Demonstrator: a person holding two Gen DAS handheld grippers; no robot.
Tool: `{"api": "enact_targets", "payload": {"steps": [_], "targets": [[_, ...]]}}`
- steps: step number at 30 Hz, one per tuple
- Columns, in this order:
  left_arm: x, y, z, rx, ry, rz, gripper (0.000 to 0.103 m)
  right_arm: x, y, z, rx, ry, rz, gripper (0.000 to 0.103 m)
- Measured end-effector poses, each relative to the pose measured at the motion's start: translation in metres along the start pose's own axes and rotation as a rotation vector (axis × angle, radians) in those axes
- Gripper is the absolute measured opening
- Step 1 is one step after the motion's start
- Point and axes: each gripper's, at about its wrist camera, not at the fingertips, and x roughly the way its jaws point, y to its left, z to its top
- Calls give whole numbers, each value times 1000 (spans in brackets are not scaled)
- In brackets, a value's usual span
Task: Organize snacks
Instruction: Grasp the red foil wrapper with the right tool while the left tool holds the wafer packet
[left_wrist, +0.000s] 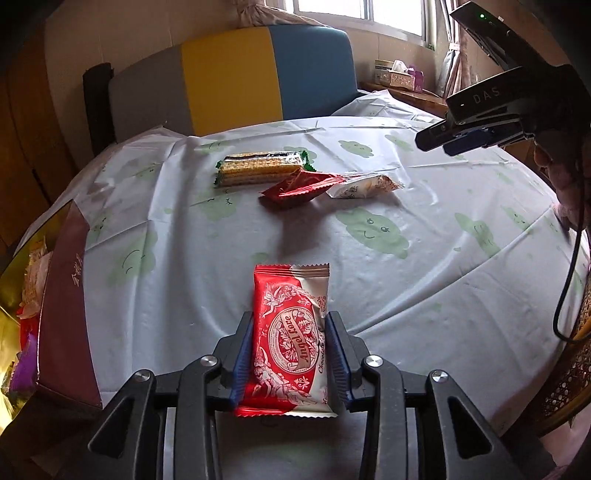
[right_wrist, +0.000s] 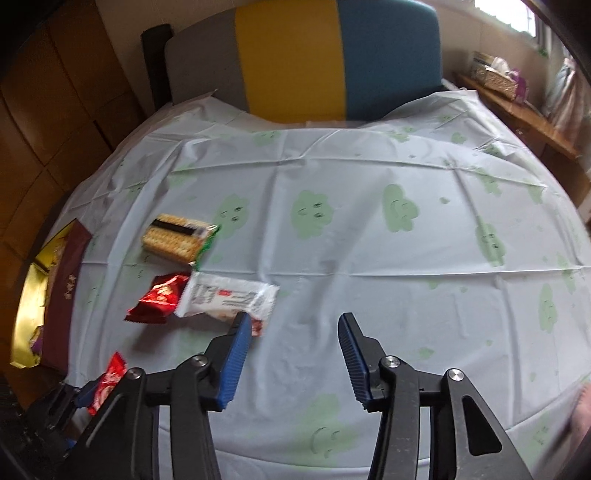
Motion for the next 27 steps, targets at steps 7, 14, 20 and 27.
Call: {"api": "enact_targets", "payload": {"steps": [7,14,20,27], "targets": [[-1,3,0,-16,-1,-18,38,15,58,20,-75,29,128,51],[-1,4,0,-31,-4,-27,38,69,120,35,-221,160,94,70],[-1,6,-1,-44,-9,-38,38,97,136,23,-296,184,-2,47],[-1,6,-2,-53,-19,-39,38,52,124,-6,-338,128,99,47]]}}
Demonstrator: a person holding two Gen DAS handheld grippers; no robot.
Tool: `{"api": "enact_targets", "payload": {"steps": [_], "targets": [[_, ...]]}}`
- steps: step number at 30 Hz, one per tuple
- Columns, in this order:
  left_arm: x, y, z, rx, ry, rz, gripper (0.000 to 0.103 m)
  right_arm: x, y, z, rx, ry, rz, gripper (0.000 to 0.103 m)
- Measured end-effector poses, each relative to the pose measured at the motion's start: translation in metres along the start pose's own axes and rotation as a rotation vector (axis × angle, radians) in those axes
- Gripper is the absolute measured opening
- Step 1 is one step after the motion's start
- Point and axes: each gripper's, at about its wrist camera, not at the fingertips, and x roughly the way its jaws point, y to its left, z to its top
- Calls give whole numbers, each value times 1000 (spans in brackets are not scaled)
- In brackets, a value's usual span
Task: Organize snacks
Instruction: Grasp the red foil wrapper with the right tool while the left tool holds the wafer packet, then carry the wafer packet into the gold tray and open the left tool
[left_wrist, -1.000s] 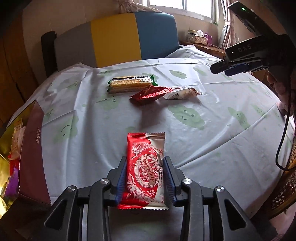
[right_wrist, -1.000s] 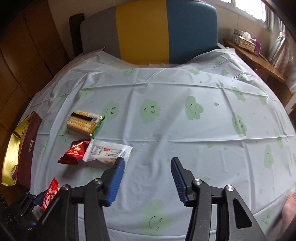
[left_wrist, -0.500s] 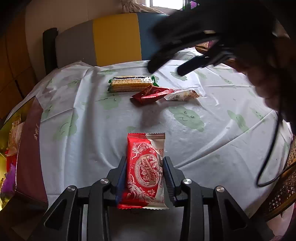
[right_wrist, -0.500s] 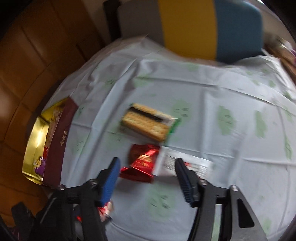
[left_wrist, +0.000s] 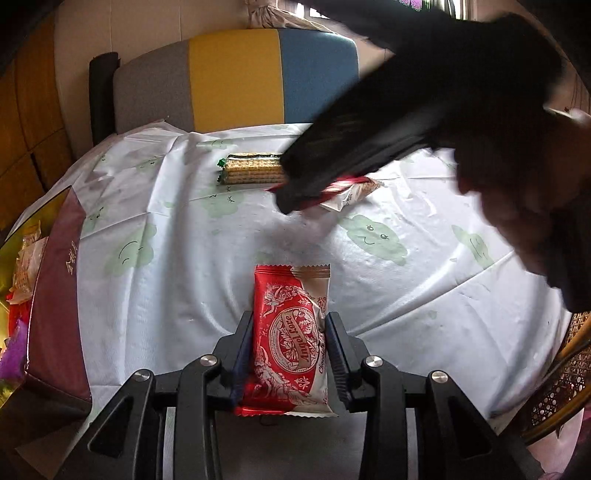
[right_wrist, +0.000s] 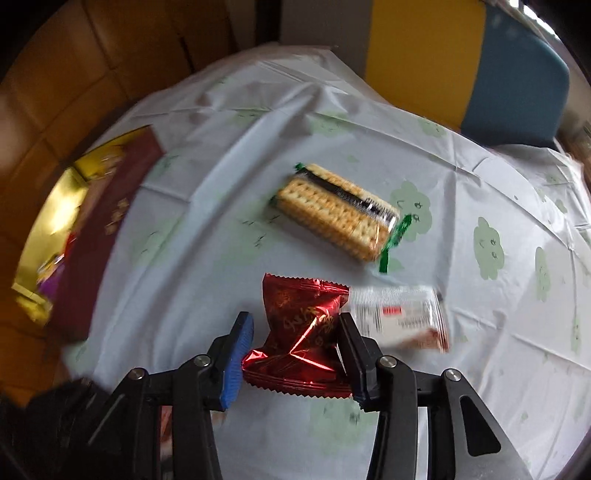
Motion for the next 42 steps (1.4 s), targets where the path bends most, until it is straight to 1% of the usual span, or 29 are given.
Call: {"api": "enact_targets", "payload": {"steps": [2,6,10,12,14,17,19,22,23,26,28,29,30,31,32,35,38,40,42], "targets": [[0,0,0,-4,-2,0,38,-11,-7,-15,9,-3,-2,47],[0,-1,0,-7,1,1,38,-15,-18,-38,36,19,-34,47],[0,2,2,-15,14,-14,37,-3,-19,-60,45,64,-69,46],[0,6,5,-31,28,-30,36,-5,-19,-66,50,38,-73,46],[-2,10,7,-42,45,-43,35,-5,-20,-68,60,35,-68,46],[-10,20,7,-87,55,-66,34,-6,-20,-72,59,22,-67,47],[-20,26,8,-106,43,-65,34,-6,-20,-74,57,19,-72,47],[-44,40,14,-140,-9,-68,34,-8,-20,-78,45,17,-79,47],[-51,47,16,-159,-26,-63,34,-5,-18,-75,44,16,-80,47],[-73,83,22,-275,-62,-54,34,-7,-15,-77,32,6,-89,47],[-84,112,22,-351,-71,-11,34,-8,-14,-78,29,4,-92,47],[-89,135,20,-413,-68,24,34,-8,-14,-78,29,4,-92,47],[-91,151,18,-457,-65,37,34,-8,-14,-78,29,4,-92,47],[-92,171,15,-512,-60,49,34,-8,-13,-79,29,3,-92,47],[-94,194,9,-578,-50,79,34,-8,-14,-78,29,3,-93,47],[-96,243,-4,-703,-20,161,34,-7,-14,-77,28,4,-94,47],[-95,277,-14,-777,1,195,34,-7,-15,-77,27,4,-94,47],[-90,291,-18,-817,17,211,35,-7,-15,-77,27,4,-94,47],[-81,300,-21,-835,39,194,36,-7,-15,-76,29,5,-92,47]]}}
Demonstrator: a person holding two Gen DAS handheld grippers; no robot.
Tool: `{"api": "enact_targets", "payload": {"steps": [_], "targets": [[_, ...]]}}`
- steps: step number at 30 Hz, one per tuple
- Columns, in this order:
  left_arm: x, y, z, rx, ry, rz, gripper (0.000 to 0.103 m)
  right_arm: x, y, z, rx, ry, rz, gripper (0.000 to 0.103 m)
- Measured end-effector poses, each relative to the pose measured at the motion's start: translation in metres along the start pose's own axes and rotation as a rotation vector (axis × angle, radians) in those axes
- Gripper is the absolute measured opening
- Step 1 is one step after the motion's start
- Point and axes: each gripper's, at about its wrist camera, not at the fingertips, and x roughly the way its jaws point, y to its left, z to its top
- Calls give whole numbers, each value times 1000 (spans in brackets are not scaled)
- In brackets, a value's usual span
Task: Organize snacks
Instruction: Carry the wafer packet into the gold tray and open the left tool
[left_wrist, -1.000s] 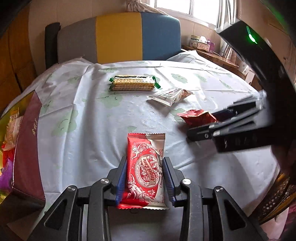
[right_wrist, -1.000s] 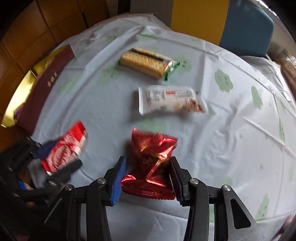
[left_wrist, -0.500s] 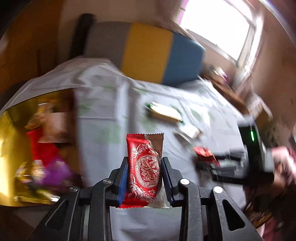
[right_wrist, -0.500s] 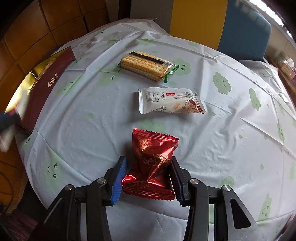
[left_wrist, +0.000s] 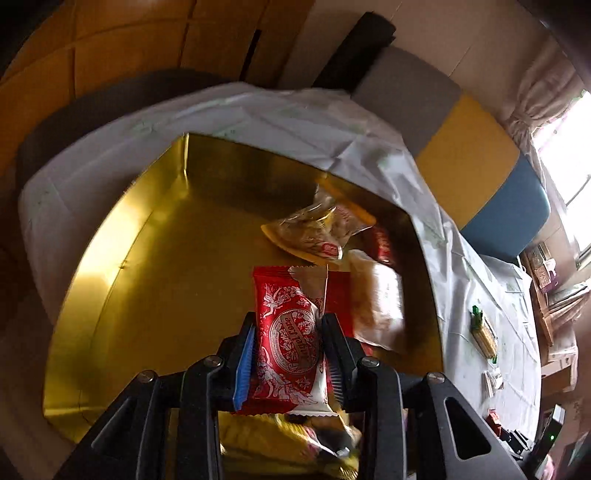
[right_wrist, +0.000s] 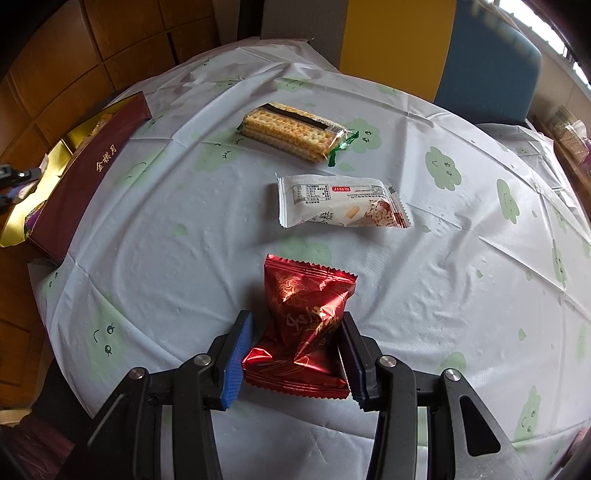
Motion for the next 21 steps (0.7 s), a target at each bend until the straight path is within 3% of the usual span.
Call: {"api": "enact_targets", "payload": {"steps": [5,12,14,21], "targets": [[21,11,2,-52,47,-7,42,0,0,0,0,0,1,47],[4,10,2,-31,5,19,46,0,0,0,1,-1,0,47],[-6,7,-1,-9,-25,76,45,0,0,0,-2,-2,-3,47],[-42,-13,-34,89,-96,171,46,0,1,0,-7,-4,-12,47]]}}
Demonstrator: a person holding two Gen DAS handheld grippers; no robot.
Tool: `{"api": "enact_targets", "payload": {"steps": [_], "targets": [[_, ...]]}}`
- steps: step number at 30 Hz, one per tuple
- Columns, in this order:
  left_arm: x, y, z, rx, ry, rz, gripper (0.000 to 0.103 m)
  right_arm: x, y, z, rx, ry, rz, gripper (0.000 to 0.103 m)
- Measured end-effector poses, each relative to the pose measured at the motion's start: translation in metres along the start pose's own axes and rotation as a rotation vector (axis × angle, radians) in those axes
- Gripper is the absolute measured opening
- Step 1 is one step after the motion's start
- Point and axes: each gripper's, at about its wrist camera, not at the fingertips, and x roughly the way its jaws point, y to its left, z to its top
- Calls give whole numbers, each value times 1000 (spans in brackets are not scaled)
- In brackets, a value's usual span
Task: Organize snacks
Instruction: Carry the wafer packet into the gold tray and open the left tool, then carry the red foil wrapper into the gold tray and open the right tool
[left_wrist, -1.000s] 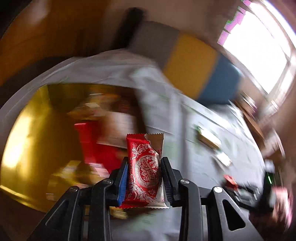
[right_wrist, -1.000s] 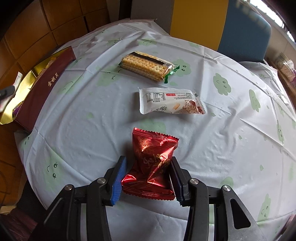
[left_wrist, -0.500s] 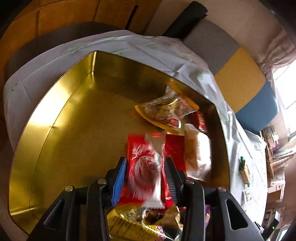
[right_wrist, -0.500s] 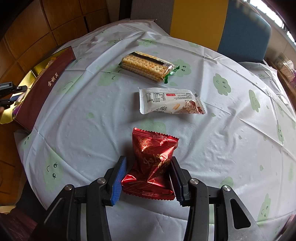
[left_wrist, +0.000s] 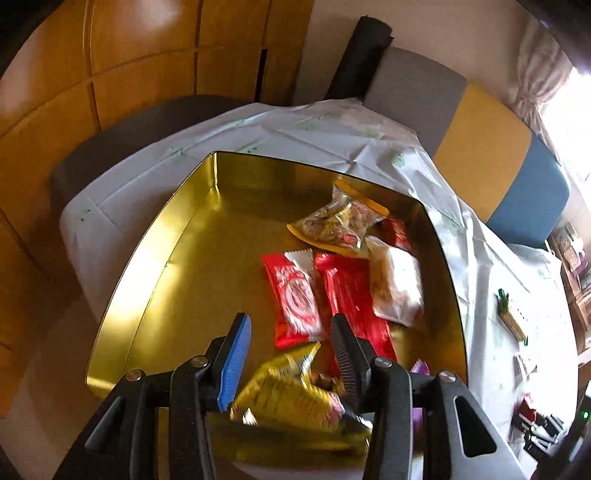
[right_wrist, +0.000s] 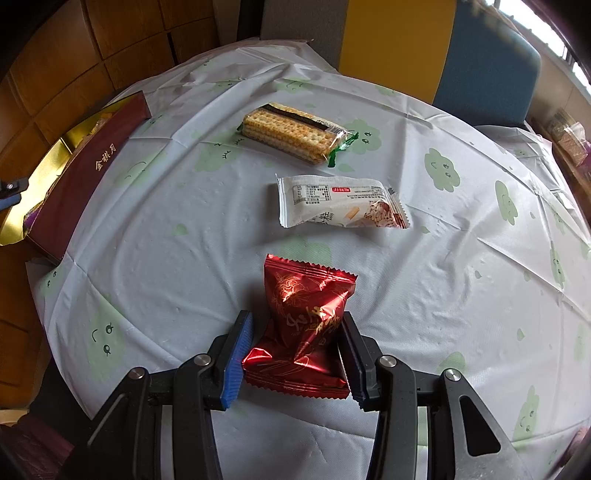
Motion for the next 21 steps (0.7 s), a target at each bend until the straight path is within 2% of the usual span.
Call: {"api": "enact_targets", "payload": {"steps": [14,21], "targets": [[-35,-37,-40,156,-89,22,46,1,5,-1,18,-8,-33,46],[-40,-36,-45,162,-92,15,46,-2,8,-1,32,-11,-39,45]]}}
